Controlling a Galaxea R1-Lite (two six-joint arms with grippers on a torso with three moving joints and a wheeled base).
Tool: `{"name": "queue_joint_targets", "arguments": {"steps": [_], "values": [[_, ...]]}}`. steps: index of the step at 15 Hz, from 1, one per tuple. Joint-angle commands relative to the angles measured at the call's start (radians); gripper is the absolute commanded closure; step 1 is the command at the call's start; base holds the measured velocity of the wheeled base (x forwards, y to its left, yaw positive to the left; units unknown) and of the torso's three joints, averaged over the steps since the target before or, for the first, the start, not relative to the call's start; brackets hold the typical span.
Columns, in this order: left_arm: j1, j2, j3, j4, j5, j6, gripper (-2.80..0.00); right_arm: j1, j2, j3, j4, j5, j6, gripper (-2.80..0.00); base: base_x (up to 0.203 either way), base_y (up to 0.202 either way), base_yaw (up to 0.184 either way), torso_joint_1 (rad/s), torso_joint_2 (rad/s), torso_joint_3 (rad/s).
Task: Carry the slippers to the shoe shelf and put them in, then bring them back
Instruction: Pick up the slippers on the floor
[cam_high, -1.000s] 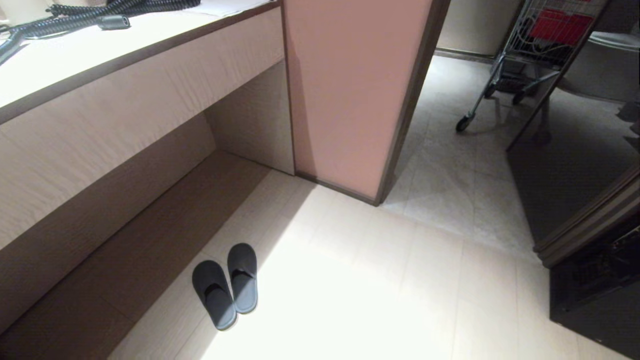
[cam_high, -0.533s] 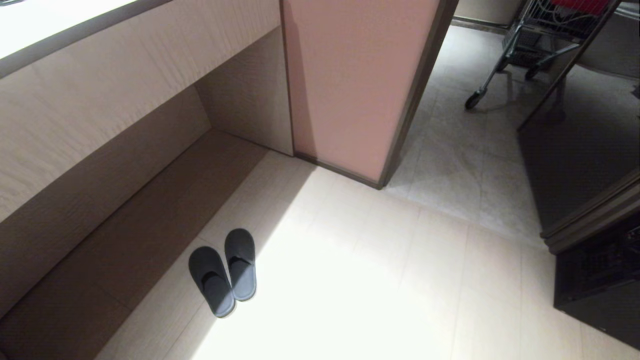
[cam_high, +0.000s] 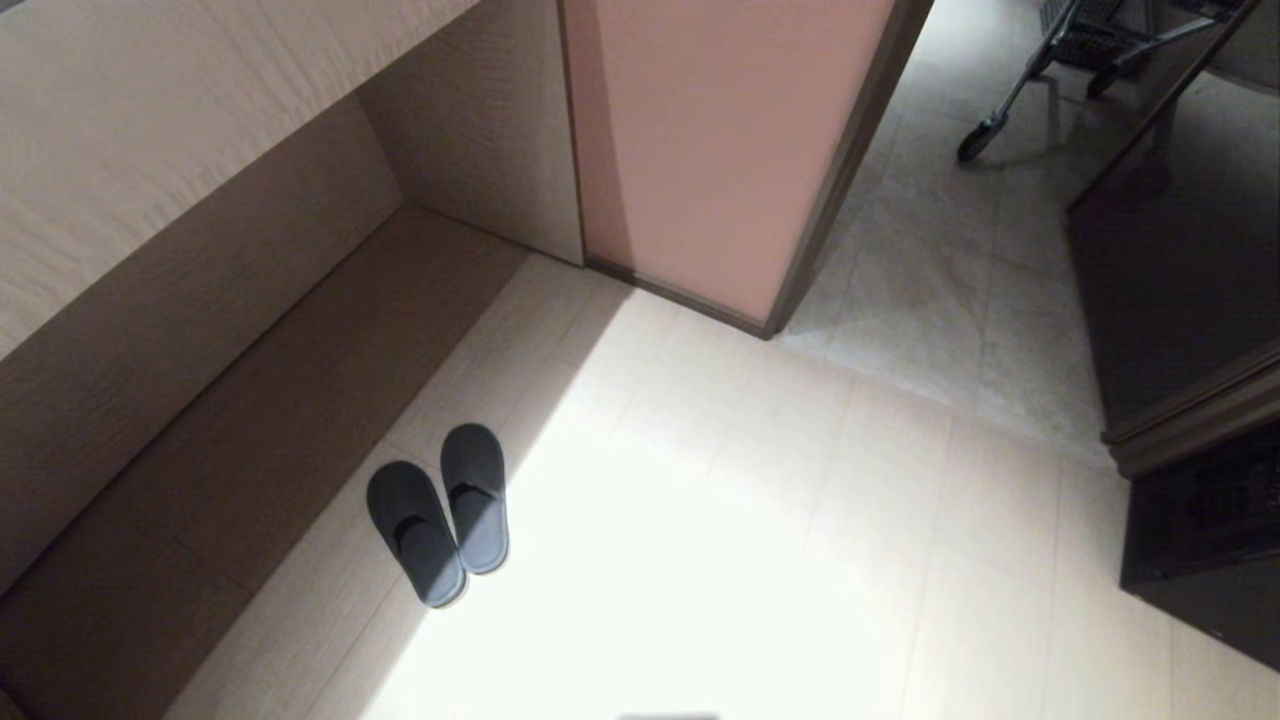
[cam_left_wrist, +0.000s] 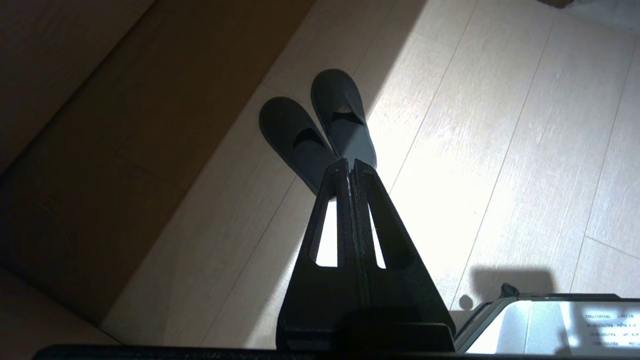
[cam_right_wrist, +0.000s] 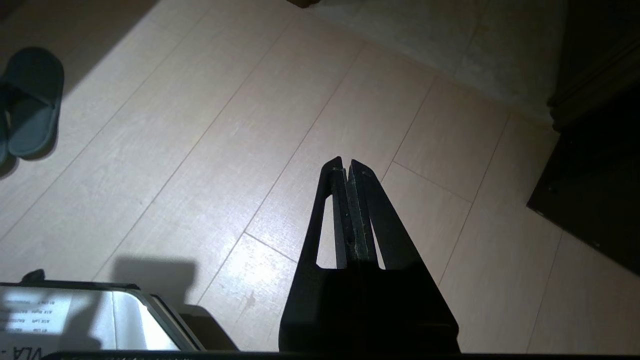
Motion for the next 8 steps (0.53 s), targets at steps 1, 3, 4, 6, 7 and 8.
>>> {"name": "queue_joint_targets", "arguments": {"steps": [1,3,4,6,7,8], "values": [[0.0,0.0,0.0,0.0,0.0,0.0,0.0,0.0,-0.002,0.0,0.0,0.0,0.0,0.0,0.0,0.0,0.0,0.002,0.0,-0.19],[0.0,0.0,0.0,0.0,0.0,0.0,0.0,0.0,-0.002,0.0,0.0,0.001,0.0,0.0,0.0,0.0,0.0,0.002,0.0,-0.198],[0.0,0.0,0.0,0.0,0.0,0.0,0.0,0.0,-0.002,0.0,0.0,0.001,0.0,0.0,0.0,0.0,0.0,0.007,0.0,-0.198],[0.0,0.0,0.0,0.0,0.0,0.0,0.0,0.0,-0.002,0.0,0.0,0.0,0.0,0.0,0.0,0.0,0.0,0.006,0.0,-0.199],[0.002,0.0,0.0,0.0,0.0,0.0,0.0,0.0,-0.002,0.0,0.0,0.001,0.0,0.0,0.0,0.0,0.0,-0.002,0.01,-0.194],[0.001,0.0,0.0,0.0,0.0,0.0,0.0,0.0,-0.002,0.0,0.0,0.001,0.0,0.0,0.0,0.0,0.0,0.002,0.01,-0.185]]}}
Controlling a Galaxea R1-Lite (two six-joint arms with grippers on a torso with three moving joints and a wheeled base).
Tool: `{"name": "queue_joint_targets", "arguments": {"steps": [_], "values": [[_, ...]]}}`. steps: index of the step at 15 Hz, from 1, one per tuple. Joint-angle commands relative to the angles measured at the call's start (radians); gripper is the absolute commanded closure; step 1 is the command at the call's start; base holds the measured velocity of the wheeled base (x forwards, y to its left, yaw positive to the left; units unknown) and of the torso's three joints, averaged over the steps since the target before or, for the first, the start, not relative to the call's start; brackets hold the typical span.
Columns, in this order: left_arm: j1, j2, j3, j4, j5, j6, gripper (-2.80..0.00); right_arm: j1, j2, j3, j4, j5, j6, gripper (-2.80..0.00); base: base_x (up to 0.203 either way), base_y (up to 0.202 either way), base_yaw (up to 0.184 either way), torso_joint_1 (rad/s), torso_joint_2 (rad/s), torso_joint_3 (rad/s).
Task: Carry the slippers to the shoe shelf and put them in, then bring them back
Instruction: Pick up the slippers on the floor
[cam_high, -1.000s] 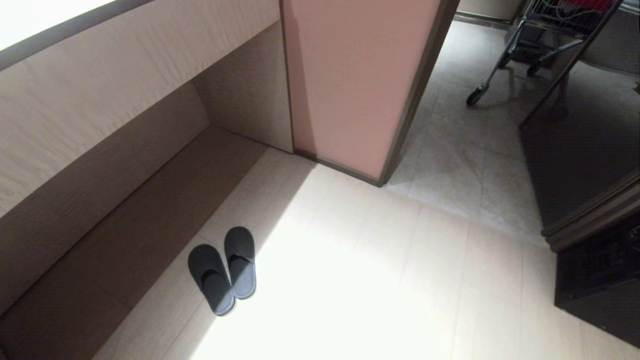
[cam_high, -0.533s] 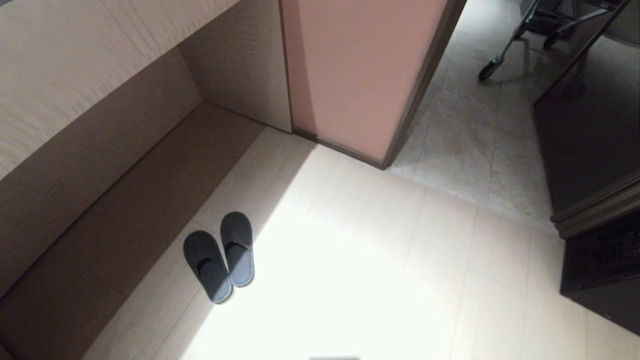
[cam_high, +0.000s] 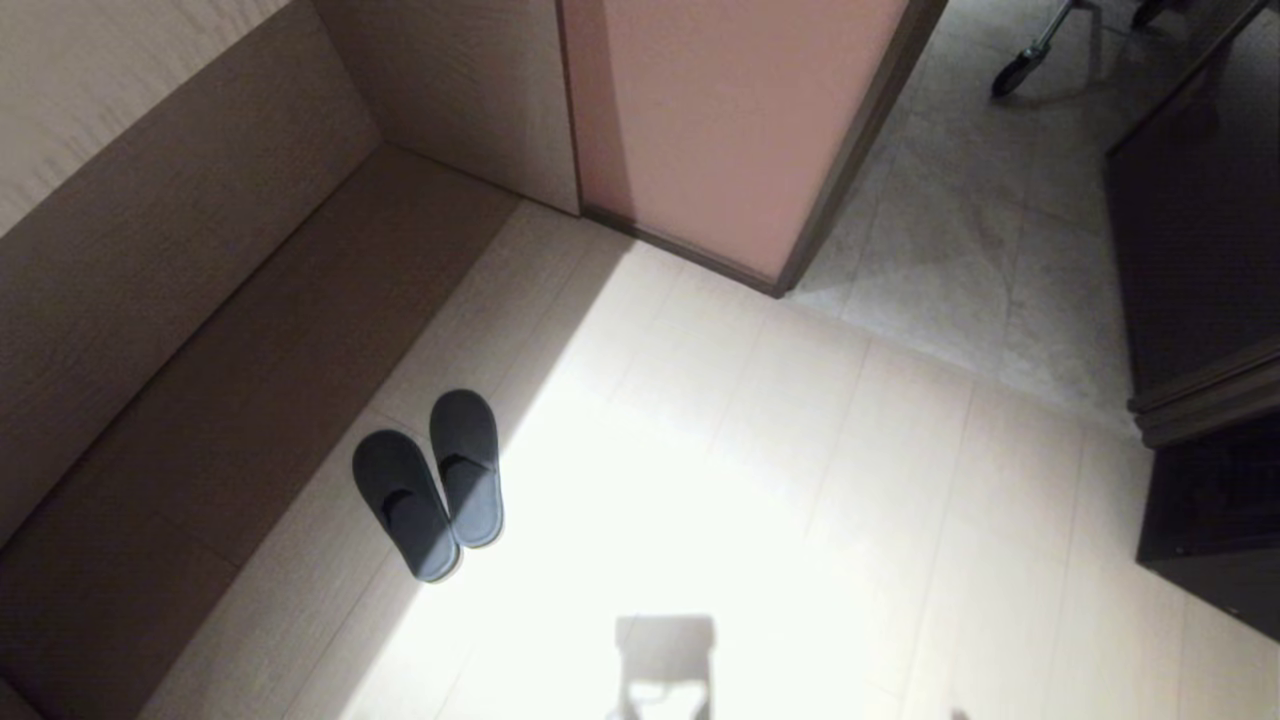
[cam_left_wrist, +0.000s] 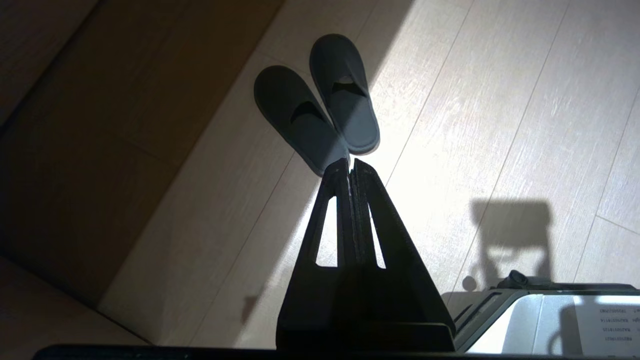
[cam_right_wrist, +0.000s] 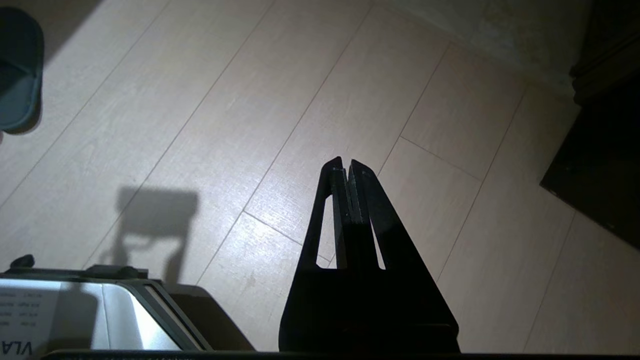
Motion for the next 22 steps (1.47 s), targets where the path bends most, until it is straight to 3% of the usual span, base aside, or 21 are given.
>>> {"name": "queue_joint_targets", "arguments": {"steps": [1,22], "values": [[-0.002,0.0,0.0,0.0,0.001,0.0,0.0,0.0,-0.002,0.0,0.0,0.001,0.0,0.0,0.0,0.0,0.0,0.002,0.0,-0.207],[-0.001,0.0,0.0,0.0,0.001,0.0,0.0,0.0,-0.002,0.0,0.0,-0.001,0.0,0.0,0.0,0.0,0.0,0.003,0.0,-0.198]]}}
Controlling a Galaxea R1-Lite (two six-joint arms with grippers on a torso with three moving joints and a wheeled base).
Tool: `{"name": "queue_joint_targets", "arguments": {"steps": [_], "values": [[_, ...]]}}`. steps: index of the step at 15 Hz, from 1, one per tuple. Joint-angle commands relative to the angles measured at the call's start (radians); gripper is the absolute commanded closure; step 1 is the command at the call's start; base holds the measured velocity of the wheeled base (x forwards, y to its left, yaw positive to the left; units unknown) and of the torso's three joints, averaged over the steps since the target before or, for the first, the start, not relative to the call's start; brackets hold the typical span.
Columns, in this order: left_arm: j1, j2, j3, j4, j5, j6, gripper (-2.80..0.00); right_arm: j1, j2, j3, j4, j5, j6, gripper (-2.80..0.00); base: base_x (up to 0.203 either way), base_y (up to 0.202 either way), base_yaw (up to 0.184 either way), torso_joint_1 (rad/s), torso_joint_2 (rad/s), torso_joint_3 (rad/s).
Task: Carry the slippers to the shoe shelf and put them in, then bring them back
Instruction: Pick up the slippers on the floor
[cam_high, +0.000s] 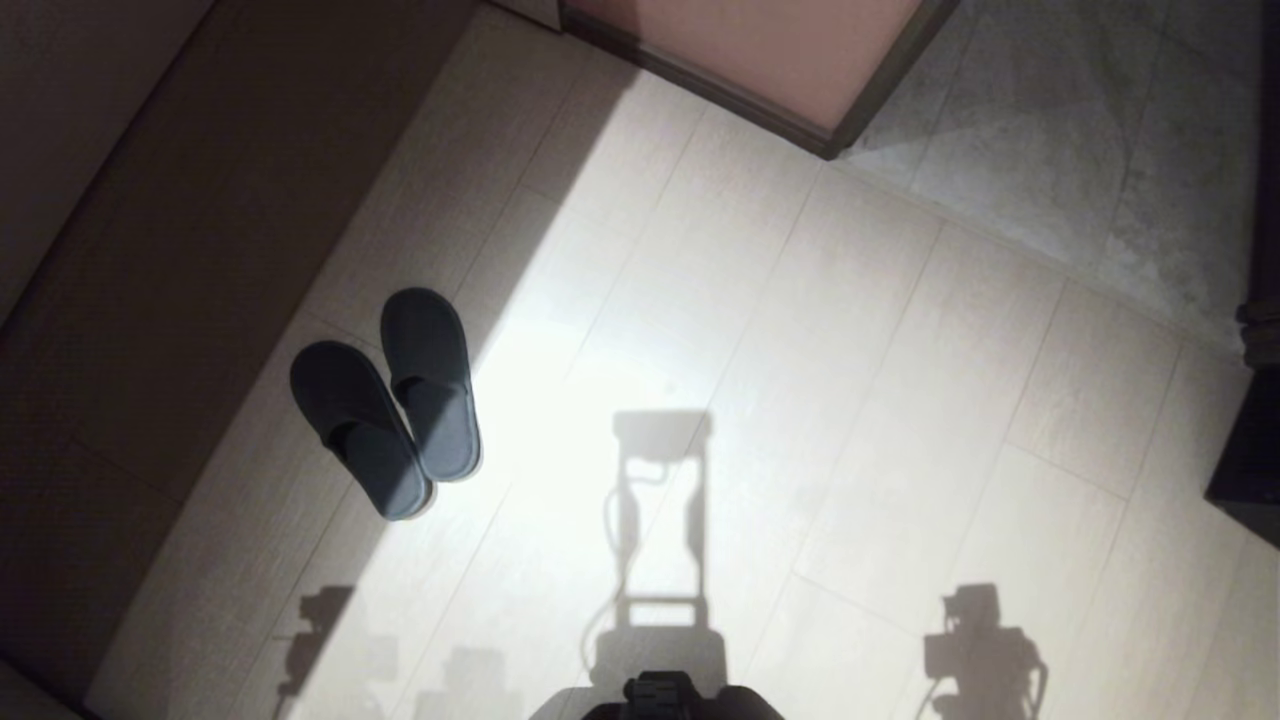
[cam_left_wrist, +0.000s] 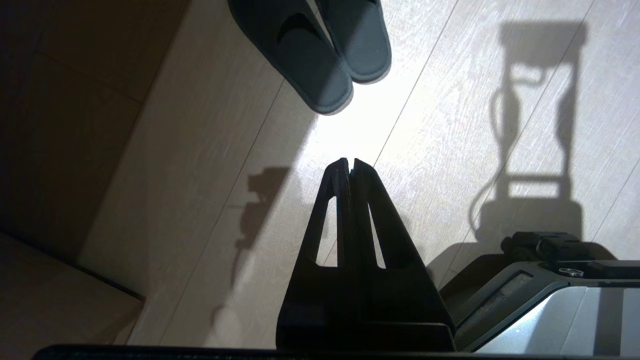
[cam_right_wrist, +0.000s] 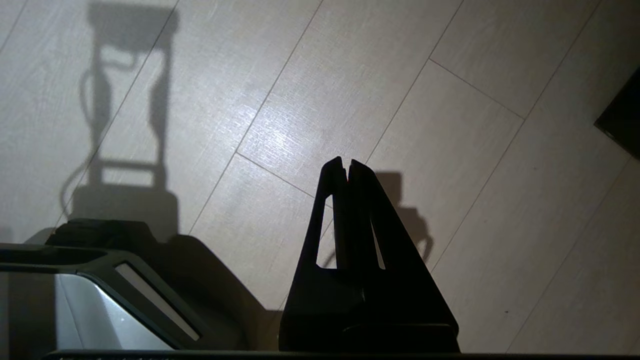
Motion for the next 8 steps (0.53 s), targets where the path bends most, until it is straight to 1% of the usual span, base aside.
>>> {"name": "queue_joint_targets", "arguments": {"steps": [1,8], "values": [[0.001,0.0,0.0,0.001,0.0,0.0,0.0,0.0,-0.002,0.0,0.0,0.0,-0.001,0.0,0.0,0.0,0.0,0.005,0.0,-0.195],[0.0,0.0,0.0,0.001,0.0,-0.002,0.0,0.0,-0.002,0.0,0.0,0.0,-0.001,0.0,0.0,0.0,0.0,0.002,0.0,-0.196]]}}
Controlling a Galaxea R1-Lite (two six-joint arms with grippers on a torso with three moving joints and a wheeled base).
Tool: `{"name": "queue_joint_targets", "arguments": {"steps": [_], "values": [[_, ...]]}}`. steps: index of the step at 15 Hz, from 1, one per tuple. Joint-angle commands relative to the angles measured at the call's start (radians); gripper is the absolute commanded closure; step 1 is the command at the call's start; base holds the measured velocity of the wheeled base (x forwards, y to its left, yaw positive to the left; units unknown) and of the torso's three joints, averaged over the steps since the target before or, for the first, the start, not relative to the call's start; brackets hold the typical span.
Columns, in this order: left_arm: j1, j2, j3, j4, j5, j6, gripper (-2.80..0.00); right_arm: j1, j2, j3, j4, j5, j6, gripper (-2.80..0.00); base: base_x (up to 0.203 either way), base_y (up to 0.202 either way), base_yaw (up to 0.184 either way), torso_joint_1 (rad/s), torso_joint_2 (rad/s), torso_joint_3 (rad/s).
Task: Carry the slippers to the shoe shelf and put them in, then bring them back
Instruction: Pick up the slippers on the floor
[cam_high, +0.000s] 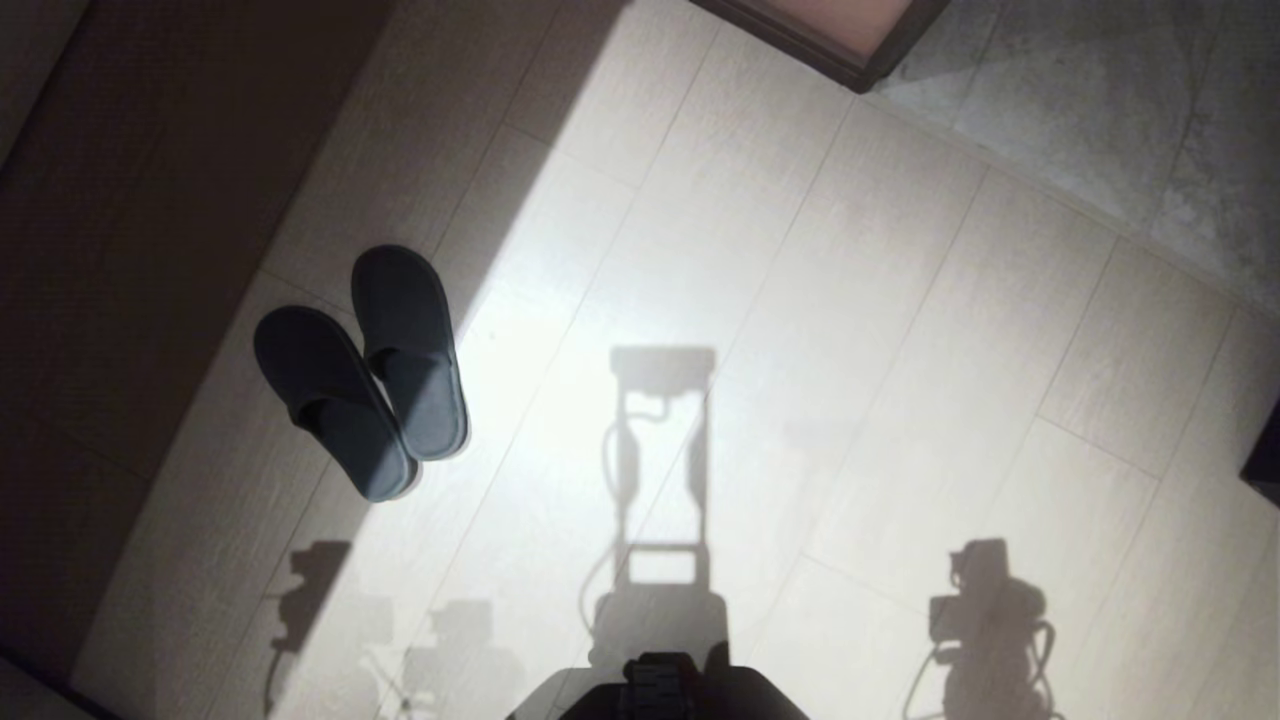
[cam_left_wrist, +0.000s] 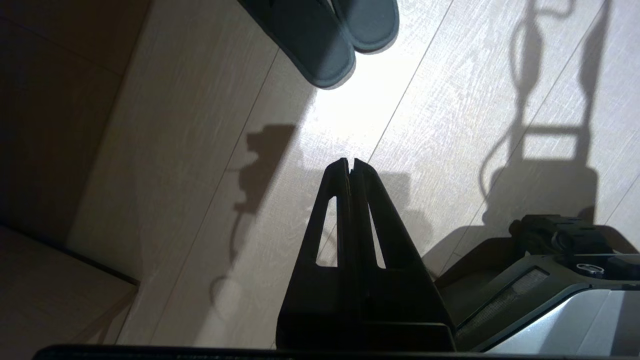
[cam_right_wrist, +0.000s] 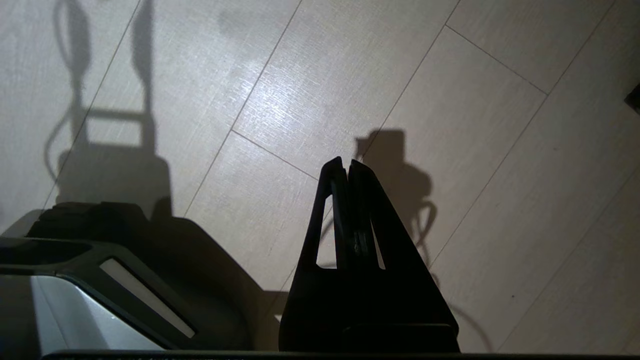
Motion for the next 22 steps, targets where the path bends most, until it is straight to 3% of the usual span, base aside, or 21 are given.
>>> {"name": "queue_joint_targets", "arguments": {"steps": [1,14,19,22], "values": [[0.002,0.0,0.0,0.0,0.0,0.0,0.0,0.0,-0.002,0.0,0.0,0.0,0.0,0.0,0.0,0.0,0.0,0.002,-0.01,-0.207],[0.0,0.0,0.0,0.001,0.0,0.002,0.0,0.0,-0.002,0.0,0.0,0.0,0.0,0.0,0.0,0.0,0.0,0.002,0.0,-0.193],[0.002,-0.001,-0.002,0.0,0.001,0.005,0.0,0.0,-0.002,0.0,0.002,0.008,-0.006,0.0,0.0,0.0,0.0,0.0,0.0,-0.034],[0.001,0.044,-0.15,0.023,-0.005,0.001,0.0,0.0,-0.002,0.0,0.0,0.008,-0.025,0.0,0.0,0.0,0.0,0.0,0.0,0.0]]}}
